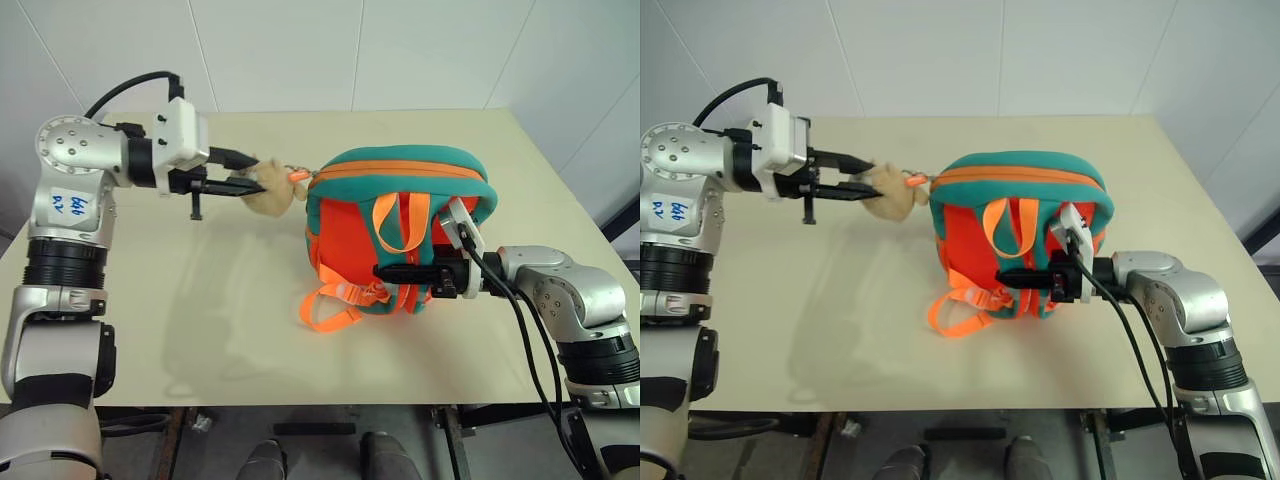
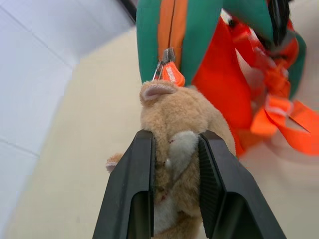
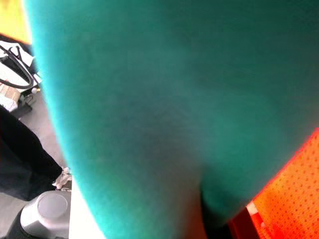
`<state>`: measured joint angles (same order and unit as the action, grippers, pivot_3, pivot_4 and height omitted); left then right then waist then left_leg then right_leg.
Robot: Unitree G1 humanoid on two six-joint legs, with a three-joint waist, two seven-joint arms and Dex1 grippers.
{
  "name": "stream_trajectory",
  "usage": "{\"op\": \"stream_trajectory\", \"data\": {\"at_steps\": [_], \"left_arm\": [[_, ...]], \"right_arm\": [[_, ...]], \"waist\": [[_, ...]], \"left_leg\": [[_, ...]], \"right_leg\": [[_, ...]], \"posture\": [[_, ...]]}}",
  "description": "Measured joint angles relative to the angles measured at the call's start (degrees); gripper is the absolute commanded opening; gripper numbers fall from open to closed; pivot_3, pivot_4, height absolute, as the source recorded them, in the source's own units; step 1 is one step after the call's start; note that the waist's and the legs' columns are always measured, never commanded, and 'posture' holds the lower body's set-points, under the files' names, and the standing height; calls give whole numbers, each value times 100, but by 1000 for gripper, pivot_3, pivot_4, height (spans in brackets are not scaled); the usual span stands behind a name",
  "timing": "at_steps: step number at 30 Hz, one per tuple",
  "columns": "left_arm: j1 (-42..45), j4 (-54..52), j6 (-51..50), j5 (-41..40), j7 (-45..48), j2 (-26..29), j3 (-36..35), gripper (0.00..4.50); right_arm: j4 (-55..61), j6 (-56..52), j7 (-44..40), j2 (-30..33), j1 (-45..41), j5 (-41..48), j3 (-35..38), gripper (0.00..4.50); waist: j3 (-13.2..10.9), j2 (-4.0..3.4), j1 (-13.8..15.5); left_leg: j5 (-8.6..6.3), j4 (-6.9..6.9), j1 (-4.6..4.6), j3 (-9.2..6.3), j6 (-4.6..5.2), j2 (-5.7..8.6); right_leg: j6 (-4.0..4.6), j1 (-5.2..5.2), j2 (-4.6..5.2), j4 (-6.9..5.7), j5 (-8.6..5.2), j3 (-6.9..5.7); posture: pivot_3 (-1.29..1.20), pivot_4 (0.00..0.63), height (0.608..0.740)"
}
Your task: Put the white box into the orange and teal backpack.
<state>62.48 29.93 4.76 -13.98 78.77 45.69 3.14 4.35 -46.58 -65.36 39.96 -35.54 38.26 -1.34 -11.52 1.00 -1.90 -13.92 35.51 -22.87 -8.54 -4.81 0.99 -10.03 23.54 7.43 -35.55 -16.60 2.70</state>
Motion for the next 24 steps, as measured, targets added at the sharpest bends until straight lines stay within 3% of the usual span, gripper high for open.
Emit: {"op": "stream_trajectory", "data": {"at_steps": [4, 12, 19, 24], "left_arm": [[-240, 847, 509, 237, -26, -78, 30, 1079], [-331, 2711, 1711, 912, -1277, -1270, 142, 1079], [-348, 3168, 1913, 1055, -1950, -1835, 20, 1079], [-775, 2799, 1755, 961, -1682, -1952, -4, 1079]], "right_arm": [[75, -21, 105, 0, 49, 79, 27, 0], [205, -163, 321, -20, 113, 221, 83, 0], [232, -250, 397, -23, 138, 339, 170, 0], [281, -256, 480, -50, 221, 380, 173, 0]], "waist": [[0, 0, -7], [0, 1, 28], [0, 1, 35], [1, 1, 30]], "left_leg": [[1, 0, 5, 0, 1, -1], [3, 8, 3, -1, 5, 1], [3, 8, 1, -1, 5, 2], [3, 8, 2, -1, 5, 2]], "right_leg": [[1, 0, -1, -7, 0, 0], [-2, -3, 0, -7, 2, 0], [-3, -2, 1, -8, 3, 0], [-4, -3, 2, -9, 3, 0]], "posture": [[0, 150, 740], [0, 150, 740], [0, 150, 740], [0, 150, 740]]}}
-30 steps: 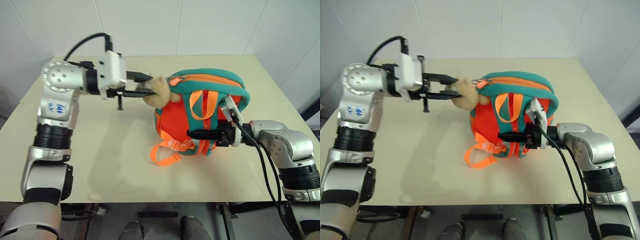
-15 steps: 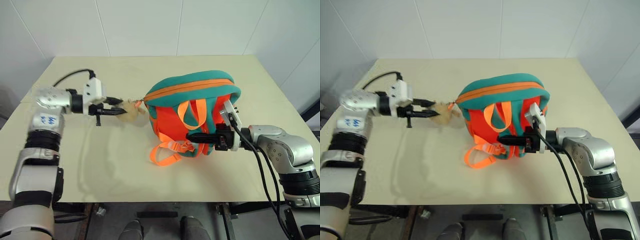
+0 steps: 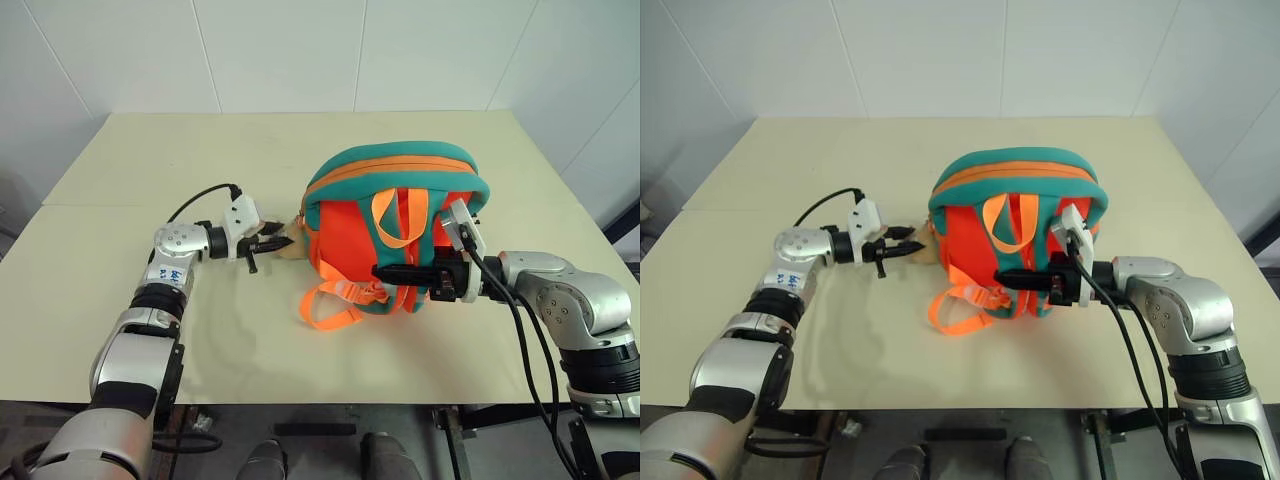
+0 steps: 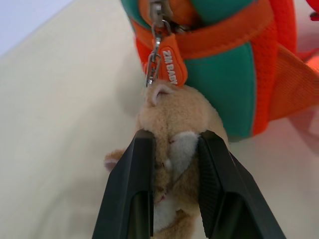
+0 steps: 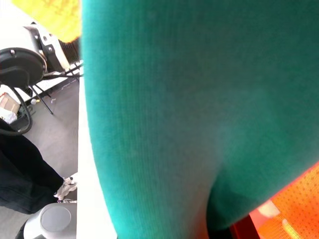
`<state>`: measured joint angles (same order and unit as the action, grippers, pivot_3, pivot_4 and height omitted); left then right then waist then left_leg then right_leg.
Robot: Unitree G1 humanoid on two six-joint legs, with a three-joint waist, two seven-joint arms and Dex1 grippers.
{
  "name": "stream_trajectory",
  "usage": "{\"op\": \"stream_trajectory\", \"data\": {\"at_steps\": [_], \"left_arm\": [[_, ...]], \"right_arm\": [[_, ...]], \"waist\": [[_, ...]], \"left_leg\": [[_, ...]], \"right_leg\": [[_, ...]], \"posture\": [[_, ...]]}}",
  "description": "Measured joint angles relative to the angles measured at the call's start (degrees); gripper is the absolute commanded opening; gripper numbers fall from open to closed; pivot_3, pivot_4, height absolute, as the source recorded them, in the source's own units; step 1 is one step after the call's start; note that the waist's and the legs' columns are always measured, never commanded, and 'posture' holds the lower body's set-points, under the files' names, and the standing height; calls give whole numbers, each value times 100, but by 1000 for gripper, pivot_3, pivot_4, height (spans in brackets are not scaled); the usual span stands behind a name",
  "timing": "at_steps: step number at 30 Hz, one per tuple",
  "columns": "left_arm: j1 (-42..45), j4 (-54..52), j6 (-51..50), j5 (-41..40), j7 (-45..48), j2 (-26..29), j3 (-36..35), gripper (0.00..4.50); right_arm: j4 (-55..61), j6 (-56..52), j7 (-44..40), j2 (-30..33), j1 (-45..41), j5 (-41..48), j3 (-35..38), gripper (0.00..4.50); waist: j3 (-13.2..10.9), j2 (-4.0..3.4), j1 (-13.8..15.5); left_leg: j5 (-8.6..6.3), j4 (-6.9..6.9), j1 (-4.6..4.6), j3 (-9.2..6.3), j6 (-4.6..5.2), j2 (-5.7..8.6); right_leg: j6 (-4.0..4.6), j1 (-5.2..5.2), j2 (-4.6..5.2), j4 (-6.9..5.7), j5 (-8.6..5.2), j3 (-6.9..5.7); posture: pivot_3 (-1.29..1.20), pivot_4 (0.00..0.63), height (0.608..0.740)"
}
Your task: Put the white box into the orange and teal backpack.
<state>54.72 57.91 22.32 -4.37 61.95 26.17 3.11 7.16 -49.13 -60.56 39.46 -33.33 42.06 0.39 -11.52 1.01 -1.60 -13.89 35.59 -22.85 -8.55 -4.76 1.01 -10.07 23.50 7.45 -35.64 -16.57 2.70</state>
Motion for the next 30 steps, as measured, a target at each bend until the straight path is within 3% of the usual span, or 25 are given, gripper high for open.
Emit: {"op": "stream_trajectory", "data": {"at_steps": [4, 6, 12, 18, 26, 30], "left_arm": [[-610, -882, -266, -194, 201, 58, -92, 1079], [-984, -1486, -407, -295, 186, 164, -170, 1050], [-1621, -2923, -1308, -658, 62, 611, -471, 2597], [-2382, -4580, -2333, -1211, 158, 1175, -721, 4337], [-3439, -5852, -3254, -1745, 15, 1605, -1259, 4459], [-3760, -6108, -3371, -1929, -25, 1741, -1569, 4459]], "right_arm": [[-44, 239, 251, -258, -11, -102, 24, 0], [-96, 622, 532, -485, -21, -332, 86, 643], [118, 1436, 673, -577, 106, -509, 499, 2523], [243, 1780, 605, -49, 587, -641, 942, 4442], [354, 2455, 171, 869, 1836, -1046, 1586, 4497], [-144, 3037, -40, 1110, 1966, -1291, 1831, 4497]], "waist": [[1, 0, -11], [1, 0, -19], [1, 1, -3], [1, 0, 1], [0, 1, 3], [0, 1, -5]], "left_leg": [[0, -1, 4, 0, 0, 0], [0, -4, 7, 1, 0, 0], [0, -7, 6, 0, -1, 0], [0, -27, 9, 1, 0, -1], [0, -34, 18, 12, 0, -2], [-1, -40, 59, 47, 2, -11]], "right_leg": [[0, 0, 0, -1, 0, 3], [1, 1, -1, -4, 0, 7], [1, 1, -1, -1, 0, 8], [6, 1, -1, 10, -3, 11], [10, -5, -1, 14, -5, 16], [16, -29, -1, 21, -8, 30]], "posture": [[0, 150, 740], [0, 150, 740], [0, 150, 740], [0, 150, 740], [0, 150, 740], [0, 150, 740]]}}
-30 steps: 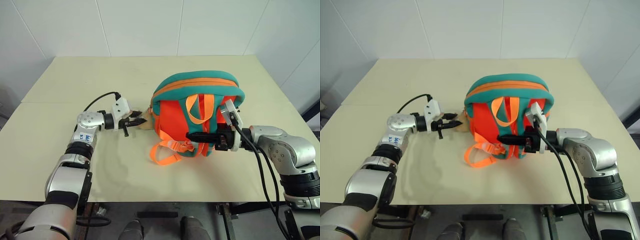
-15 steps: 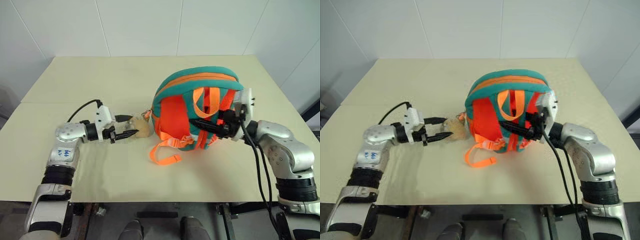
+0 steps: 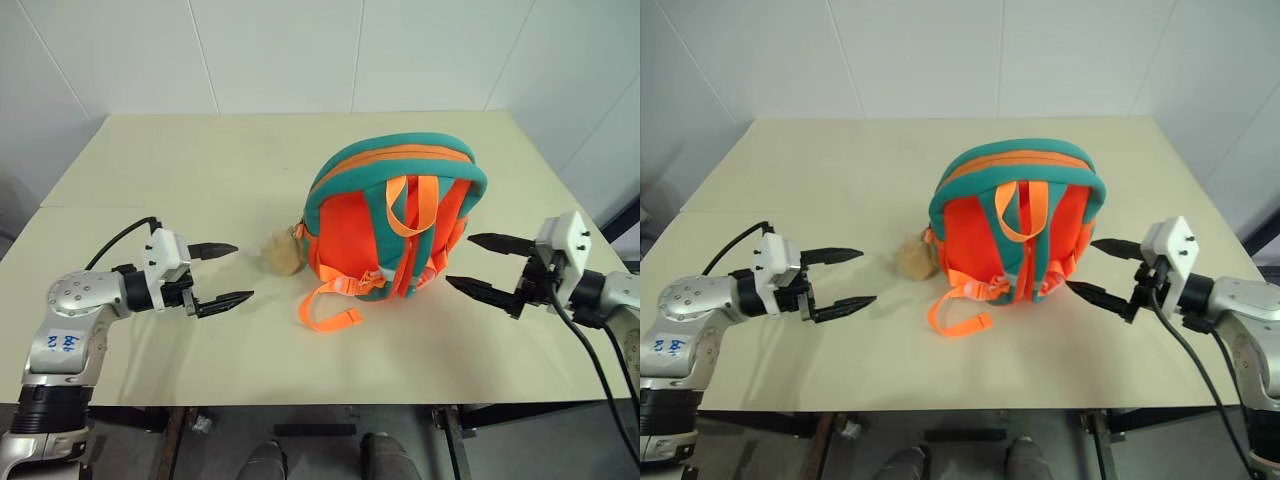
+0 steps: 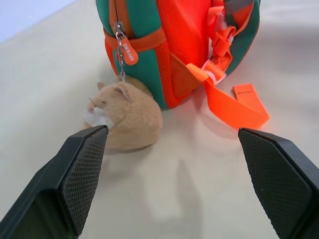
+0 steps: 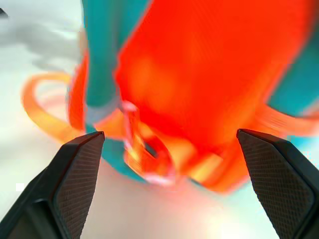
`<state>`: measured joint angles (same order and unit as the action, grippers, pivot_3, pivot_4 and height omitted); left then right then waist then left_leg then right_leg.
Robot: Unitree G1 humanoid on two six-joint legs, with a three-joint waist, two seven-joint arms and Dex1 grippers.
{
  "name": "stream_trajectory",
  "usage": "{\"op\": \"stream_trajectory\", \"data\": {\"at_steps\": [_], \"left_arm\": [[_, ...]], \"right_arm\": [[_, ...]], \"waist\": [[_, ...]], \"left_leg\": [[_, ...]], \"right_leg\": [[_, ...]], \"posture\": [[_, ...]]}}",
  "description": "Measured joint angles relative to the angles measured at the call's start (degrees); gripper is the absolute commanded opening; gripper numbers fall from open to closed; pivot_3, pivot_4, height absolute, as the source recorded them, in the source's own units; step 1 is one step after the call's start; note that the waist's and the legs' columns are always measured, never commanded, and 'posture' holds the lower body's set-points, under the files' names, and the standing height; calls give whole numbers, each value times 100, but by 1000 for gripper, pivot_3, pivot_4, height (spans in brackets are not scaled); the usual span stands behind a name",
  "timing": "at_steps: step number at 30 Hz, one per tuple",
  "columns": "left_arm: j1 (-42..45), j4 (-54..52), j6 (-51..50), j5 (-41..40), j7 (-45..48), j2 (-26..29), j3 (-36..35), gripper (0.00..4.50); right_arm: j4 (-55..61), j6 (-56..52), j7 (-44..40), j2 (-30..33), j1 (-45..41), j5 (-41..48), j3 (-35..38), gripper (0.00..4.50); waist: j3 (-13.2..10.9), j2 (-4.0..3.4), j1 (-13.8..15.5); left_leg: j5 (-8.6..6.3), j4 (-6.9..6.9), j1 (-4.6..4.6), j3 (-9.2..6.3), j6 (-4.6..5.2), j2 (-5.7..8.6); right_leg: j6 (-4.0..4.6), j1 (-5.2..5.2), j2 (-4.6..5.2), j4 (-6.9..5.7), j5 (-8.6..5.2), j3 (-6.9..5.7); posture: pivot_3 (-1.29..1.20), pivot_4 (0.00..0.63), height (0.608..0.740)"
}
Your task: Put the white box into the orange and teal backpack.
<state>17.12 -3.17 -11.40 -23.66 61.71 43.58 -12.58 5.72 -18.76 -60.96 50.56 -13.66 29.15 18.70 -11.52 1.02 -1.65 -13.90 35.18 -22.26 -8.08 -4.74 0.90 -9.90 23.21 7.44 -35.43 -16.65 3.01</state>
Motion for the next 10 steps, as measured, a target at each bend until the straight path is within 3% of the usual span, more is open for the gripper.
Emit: {"op": "stream_trajectory", "data": {"at_steps": [10], "left_arm": [[181, 151, 176, 51, 17, 40, 108, 4459]], "right_arm": [[-1057, 765, -84, -67, -608, -517, -291, 4497]], "waist": [[-1, -1, 0]], "left_leg": [[6, -2, 8, 39, 10, -7]], "right_leg": [[20, -19, -3, 60, 30, 30]], "posture": [[0, 150, 740]]}}
